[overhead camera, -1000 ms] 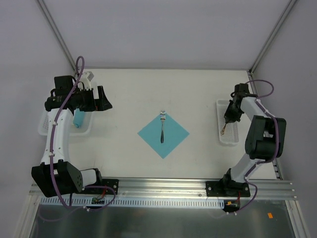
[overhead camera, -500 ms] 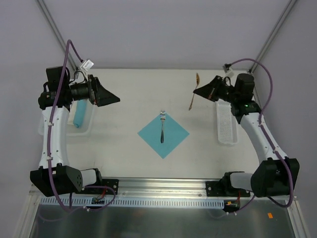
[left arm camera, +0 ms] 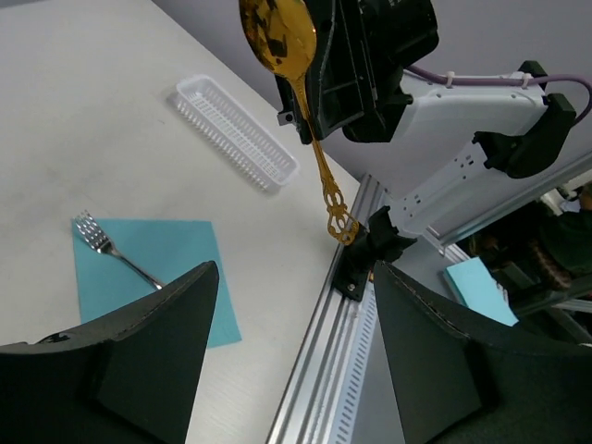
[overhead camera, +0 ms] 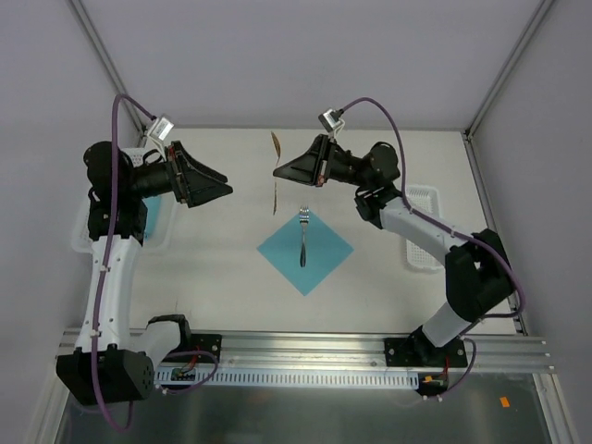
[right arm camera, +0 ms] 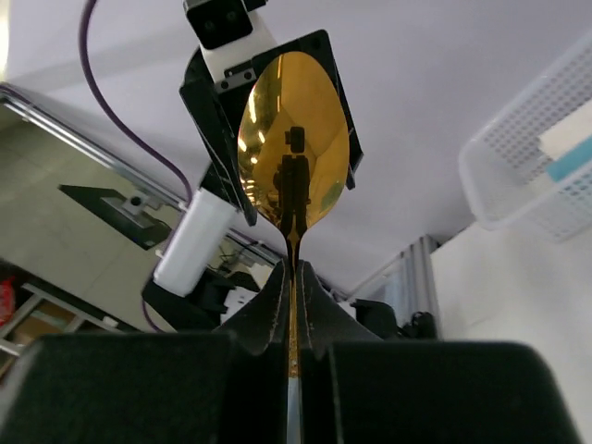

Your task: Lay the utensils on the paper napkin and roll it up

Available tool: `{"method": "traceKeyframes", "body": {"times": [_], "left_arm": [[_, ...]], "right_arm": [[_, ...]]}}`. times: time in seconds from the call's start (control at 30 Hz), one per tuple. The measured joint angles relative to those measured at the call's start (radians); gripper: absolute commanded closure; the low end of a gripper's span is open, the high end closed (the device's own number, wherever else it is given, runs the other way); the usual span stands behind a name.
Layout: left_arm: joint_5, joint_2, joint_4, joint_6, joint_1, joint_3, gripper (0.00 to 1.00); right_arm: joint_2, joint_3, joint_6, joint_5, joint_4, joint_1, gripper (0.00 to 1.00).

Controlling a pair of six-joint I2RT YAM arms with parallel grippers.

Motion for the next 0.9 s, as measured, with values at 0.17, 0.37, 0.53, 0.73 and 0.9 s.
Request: {"method": "traceKeyframes", "body": {"times": [0.17, 0.37, 0.53, 0.73, 0.9], "left_arm": [[-0.055, -0.080, 0.363, -0.201, -0.001, -0.149, 0.35], [-0.120, -0.062, 0.595, -0.384, -0.007, -0.179, 0.40], [-0.161, -0.018, 0.789, -0.568, -0.007, -0.209, 0.41], [-0.219, -0.003, 0.888, -0.667, -0.007, -0.239, 0.44], [-0.248, -0.003, 0.994, -0.750, -0.007, -0.241, 0.45]], "right_arm": [[0.107, 0.021, 0.206, 0.043, 0.180, 0.047, 1.00], [0.155, 0.051, 0.321, 0.077, 0.230, 0.129, 1.00], [0.158, 0.106, 0.356, 0.087, 0.262, 0.187, 1.00], [0.158, 0.126, 0.379, 0.092, 0.282, 0.194, 1.00], [0.169, 0.133, 0.393, 0.092, 0.283, 0.202, 1.00]]}}
